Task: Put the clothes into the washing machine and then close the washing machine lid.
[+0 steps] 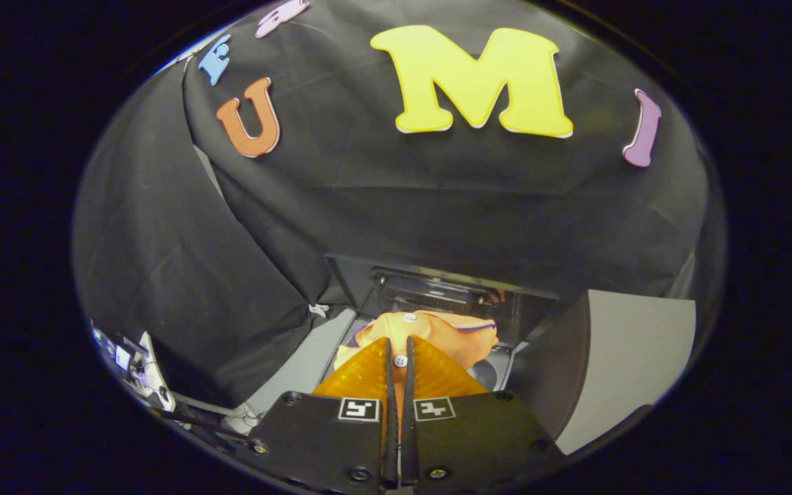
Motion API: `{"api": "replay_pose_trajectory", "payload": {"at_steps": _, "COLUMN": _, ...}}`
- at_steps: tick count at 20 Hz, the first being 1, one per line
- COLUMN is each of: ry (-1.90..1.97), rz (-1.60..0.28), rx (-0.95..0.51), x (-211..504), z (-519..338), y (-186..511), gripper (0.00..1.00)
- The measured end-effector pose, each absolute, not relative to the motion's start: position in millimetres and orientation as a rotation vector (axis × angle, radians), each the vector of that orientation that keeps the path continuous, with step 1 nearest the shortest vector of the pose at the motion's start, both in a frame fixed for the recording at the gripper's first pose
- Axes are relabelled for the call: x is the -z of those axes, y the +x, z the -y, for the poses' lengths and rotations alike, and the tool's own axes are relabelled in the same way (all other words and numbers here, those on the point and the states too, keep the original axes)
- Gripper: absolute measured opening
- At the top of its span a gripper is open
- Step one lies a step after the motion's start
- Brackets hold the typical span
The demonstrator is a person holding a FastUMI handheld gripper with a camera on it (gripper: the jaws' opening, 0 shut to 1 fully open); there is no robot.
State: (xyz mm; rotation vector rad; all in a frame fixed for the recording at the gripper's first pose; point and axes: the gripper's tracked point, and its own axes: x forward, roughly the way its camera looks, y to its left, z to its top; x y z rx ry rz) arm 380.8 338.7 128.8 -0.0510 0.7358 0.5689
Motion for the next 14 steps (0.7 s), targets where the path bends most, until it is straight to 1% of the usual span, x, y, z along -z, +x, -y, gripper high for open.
{"api": "replay_pose_trajectory", "payload": {"at_steps": 8, "ry": -0.081, "rz": -0.815, "rx": -0.553, "x": -52, "z": -351, "y": 382, "gripper": 0.05}}
{"api": "replay_pose_trajectory", "payload": {"at_steps": 14, "ry": -0.108, "rz": -0.845, "rx": -0.533, "x": -9, "z": -358, "y": 393, "gripper": 0.05}}
